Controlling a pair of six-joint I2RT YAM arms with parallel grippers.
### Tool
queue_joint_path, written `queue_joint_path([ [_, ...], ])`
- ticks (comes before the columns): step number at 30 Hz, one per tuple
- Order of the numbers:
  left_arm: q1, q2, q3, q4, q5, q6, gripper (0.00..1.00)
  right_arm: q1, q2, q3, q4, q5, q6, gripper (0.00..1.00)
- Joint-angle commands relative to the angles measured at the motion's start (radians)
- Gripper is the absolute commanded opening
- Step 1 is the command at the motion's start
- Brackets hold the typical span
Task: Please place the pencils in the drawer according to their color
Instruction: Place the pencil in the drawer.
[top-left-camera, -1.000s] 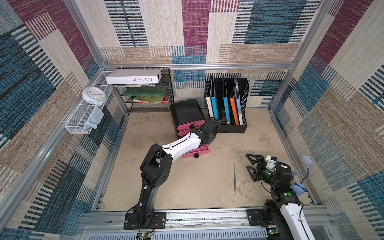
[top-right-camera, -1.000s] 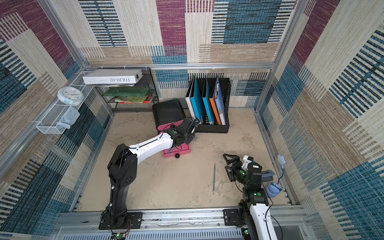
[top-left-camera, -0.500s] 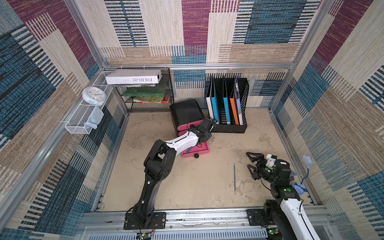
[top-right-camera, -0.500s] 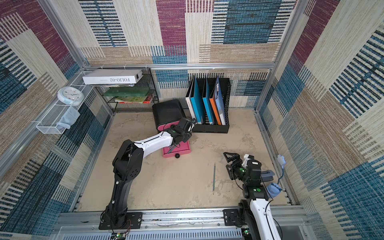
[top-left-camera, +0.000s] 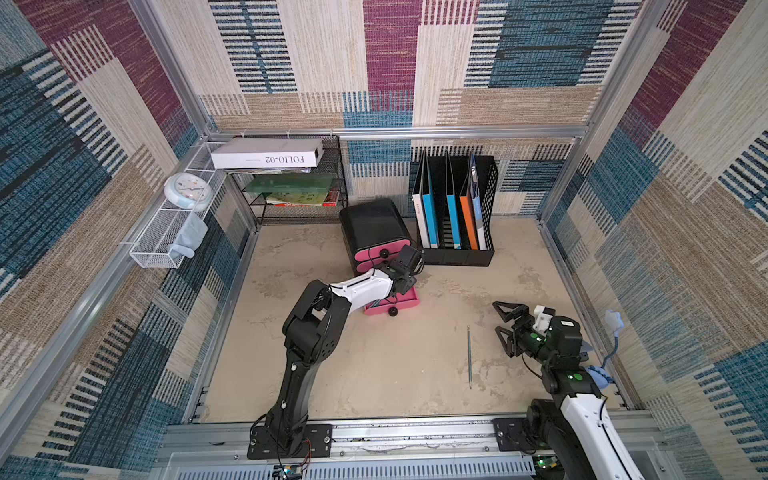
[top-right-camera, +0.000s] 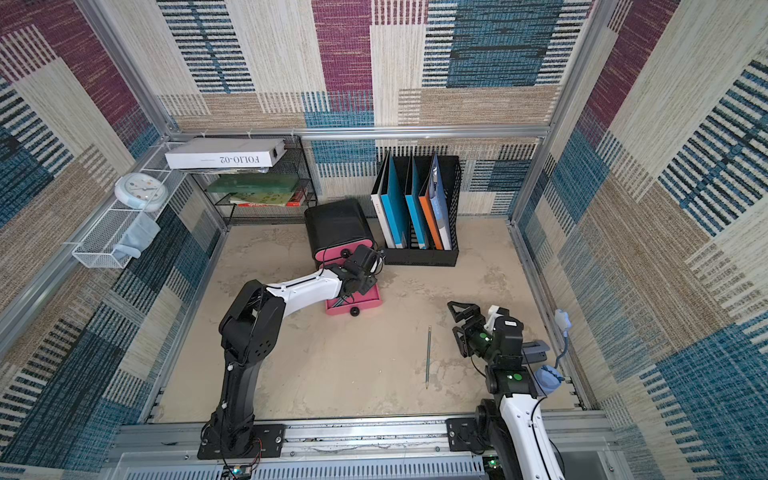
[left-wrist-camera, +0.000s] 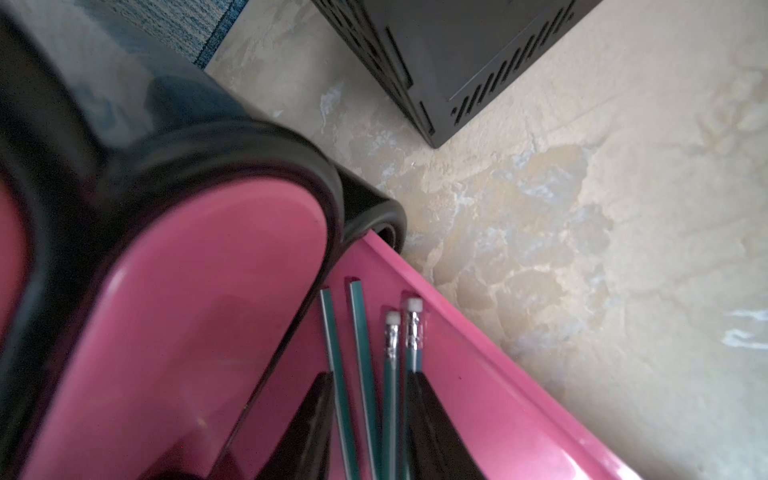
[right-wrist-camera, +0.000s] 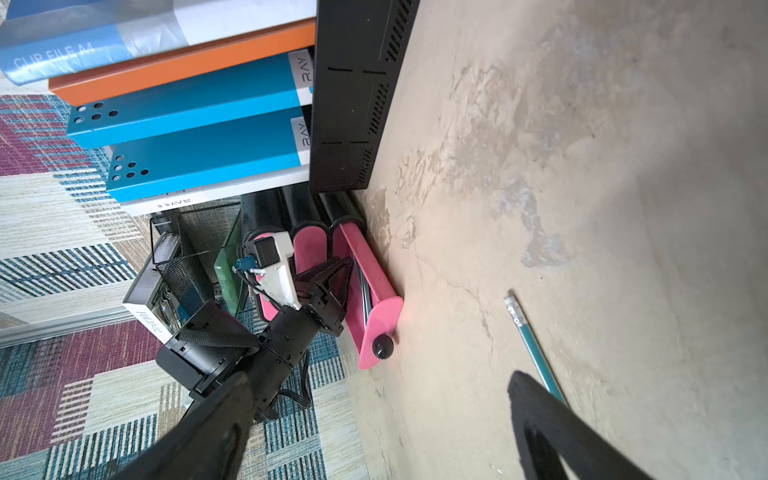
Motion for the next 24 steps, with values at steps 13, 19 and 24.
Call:
queue_joint_path([
  [13, -0.065, -0.166, 0.157, -0.354, 0.064, -0.383, 0.42, 0.001, 0.164, 0.172, -0.102, -0.068, -0.153, 0.99],
  [19, -0.150, -0.242, 0.122, -0.469, 0.095, -0.634, 0.43, 0.001, 0.205, 0.205, -0.108, -0.076, -0.189, 0.99],
  [24, -0.186, -0.285, 0.084, -0.524, 0.139, -0.843, 0.43, 0.001, 0.242, 0.227, -0.121, -0.086, -0.217, 0.99],
])
